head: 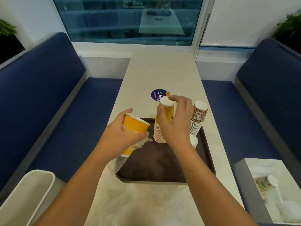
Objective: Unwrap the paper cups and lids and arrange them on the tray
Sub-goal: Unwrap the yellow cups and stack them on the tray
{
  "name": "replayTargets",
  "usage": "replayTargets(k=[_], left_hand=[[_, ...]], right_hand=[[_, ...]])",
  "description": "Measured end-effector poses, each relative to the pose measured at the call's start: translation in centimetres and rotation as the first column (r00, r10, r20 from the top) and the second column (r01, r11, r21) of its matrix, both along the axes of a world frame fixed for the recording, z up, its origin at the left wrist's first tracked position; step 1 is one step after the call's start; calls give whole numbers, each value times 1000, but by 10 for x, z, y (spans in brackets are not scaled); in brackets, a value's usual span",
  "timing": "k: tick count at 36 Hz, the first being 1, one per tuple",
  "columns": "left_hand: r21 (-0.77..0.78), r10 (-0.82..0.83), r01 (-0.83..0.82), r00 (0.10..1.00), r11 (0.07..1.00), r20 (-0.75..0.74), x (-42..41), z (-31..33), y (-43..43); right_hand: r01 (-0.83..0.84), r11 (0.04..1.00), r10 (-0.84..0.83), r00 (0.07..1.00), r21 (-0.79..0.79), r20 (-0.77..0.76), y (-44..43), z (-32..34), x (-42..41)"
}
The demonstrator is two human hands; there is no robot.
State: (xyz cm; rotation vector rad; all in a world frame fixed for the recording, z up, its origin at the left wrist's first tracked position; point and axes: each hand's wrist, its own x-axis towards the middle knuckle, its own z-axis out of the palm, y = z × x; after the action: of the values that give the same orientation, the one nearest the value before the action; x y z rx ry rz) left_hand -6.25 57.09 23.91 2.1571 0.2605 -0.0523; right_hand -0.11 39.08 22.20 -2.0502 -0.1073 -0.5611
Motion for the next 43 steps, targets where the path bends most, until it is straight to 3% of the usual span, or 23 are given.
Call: replayTargets(k=[2, 4, 7, 9, 13, 16, 18, 20, 23, 25, 26, 28, 31, 33, 35, 37, 43], left_hand=[[-8, -4, 4, 1000, 1000, 9, -3, 4, -2], [-37, -12, 13, 999, 999, 30, -6, 9, -3], [-70, -21, 26, 997, 997, 71, -11, 16, -4], [-70, -20, 26, 996, 997, 88, -16, 18, -4], [-2, -25, 25, 994, 1000, 104, -27, 19, 0], [33, -14, 11, 993, 999, 113, -32, 20, 2], [31, 7, -10, 992, 999, 123, -32, 21, 3], [23, 29, -32, 991, 999, 127, -32, 22, 3], [10, 26, -28, 992, 1000, 125, -31, 20, 3], [10, 21, -22, 993, 1000, 117, -30, 19, 1], [8, 16, -17, 994, 1000, 110, -30, 19, 0], [-6, 9, -9, 994, 1000, 107, -27, 18, -2], [-22, 39, -37, 993, 999, 115, -23, 15, -1], [-21, 37, -34, 992, 999, 124, -19, 12, -1], [-27, 35, -32, 992, 999, 122, -15, 8, 0], [-31, 37, -34, 992, 999, 120, -12, 5, -1], [-28, 34, -31, 995, 999, 92, -4, -2, -2]], right_hand=[[-239, 969, 234, 969, -63, -73, 4, 22, -18], [-455, 870, 426, 887, -188, -176, 8, 37, -31], [-620, 747, 558, 781, -241, -279, 14, 46, -44], [-635, 758, 576, 759, -148, -304, 15, 50, -48], [-391, 920, 392, 914, 29, -102, 3, 59, -40], [-440, 898, 436, 893, -10, -109, -2, 66, -36], [-500, 859, 484, 864, -112, -140, -3, 68, -40], [-476, 811, 465, 877, -342, -118, -4, 68, -43], [-282, 566, 467, 884, -775, 20, -1, 73, -44], [-207, 406, 501, 865, -890, 27, 2, 69, -38], [-196, 373, 510, 860, -907, 24, 3, 67, -33], [-135, 424, 500, 860, -896, 107, -1, 63, -19], [-33, 675, 336, 903, -737, 267, -13, 62, 5], [-54, 868, 178, 962, -493, 209, -18, 61, 18], [-63, 976, 77, 995, -208, 62, -15, 53, 29], [-44, 998, 41, 997, -48, -64, -11, 38, 38], [-79, 994, 49, 937, -73, -346, -6, -30, 52]])
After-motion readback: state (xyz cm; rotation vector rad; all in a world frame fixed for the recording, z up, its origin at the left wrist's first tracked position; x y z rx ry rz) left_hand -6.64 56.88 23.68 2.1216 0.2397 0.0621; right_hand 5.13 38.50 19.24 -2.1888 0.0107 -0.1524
